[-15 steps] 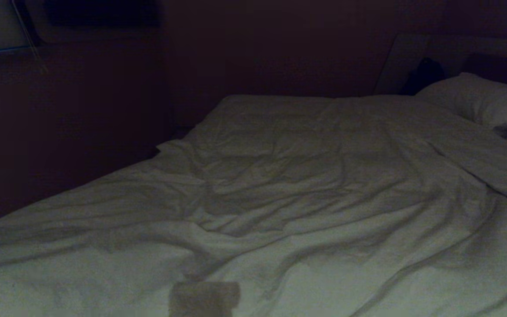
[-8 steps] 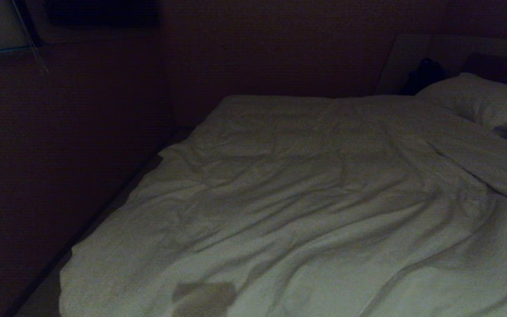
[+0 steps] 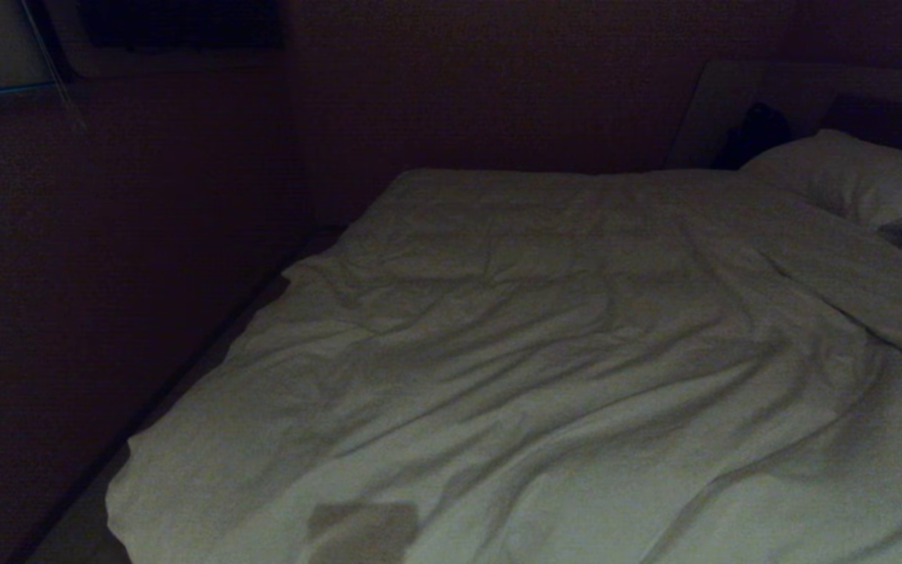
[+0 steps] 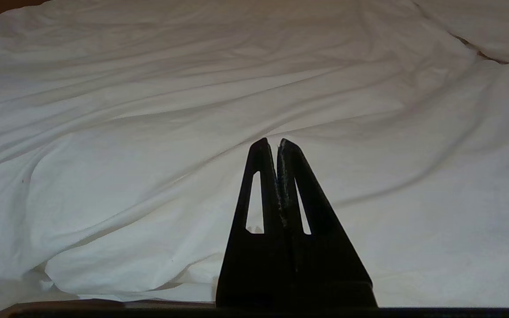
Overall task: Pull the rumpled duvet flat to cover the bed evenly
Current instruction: Flatten the corners of the folded blanket
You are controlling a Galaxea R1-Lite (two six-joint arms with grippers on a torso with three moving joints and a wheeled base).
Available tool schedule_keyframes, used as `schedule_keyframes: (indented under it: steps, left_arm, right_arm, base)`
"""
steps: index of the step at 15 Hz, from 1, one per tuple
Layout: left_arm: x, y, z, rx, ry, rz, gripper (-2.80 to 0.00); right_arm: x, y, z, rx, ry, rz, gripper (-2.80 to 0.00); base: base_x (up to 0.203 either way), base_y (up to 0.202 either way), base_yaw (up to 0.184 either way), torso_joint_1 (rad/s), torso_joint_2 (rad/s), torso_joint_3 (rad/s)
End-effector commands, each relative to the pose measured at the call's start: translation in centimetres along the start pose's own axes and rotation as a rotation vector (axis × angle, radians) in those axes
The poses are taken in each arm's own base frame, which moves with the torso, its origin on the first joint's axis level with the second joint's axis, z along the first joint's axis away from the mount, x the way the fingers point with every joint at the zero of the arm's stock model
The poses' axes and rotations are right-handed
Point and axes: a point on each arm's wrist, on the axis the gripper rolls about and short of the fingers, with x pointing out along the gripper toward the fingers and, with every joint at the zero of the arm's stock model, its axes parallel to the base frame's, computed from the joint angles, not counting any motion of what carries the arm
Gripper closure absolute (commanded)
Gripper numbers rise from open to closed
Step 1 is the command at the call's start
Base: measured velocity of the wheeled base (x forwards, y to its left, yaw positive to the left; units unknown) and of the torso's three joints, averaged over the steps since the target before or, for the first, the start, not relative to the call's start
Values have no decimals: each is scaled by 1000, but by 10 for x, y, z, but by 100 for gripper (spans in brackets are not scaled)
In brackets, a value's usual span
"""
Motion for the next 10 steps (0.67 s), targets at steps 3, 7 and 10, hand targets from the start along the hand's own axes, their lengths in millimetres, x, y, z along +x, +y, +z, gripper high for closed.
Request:
schedule_keyframes:
  steps: [3, 7, 10]
  left_arm:
    - [-3, -4, -3, -1, -40, -97, -280]
    - [-8, -12, -10, -18, -121, -337, -280]
    - [-7, -21, -15, -40, -154, -569, -280]
  right_arm:
    - [0, 0, 0, -1, 1, 1, 0]
    - [0, 0, 0, -1, 1, 1, 0]
    - [0, 0, 0, -1, 1, 1, 0]
  base:
    - [0, 0, 0, 0, 0, 0]
    - [0, 0, 0, 0, 0, 0]
    - [0, 0, 0, 0, 0, 0]
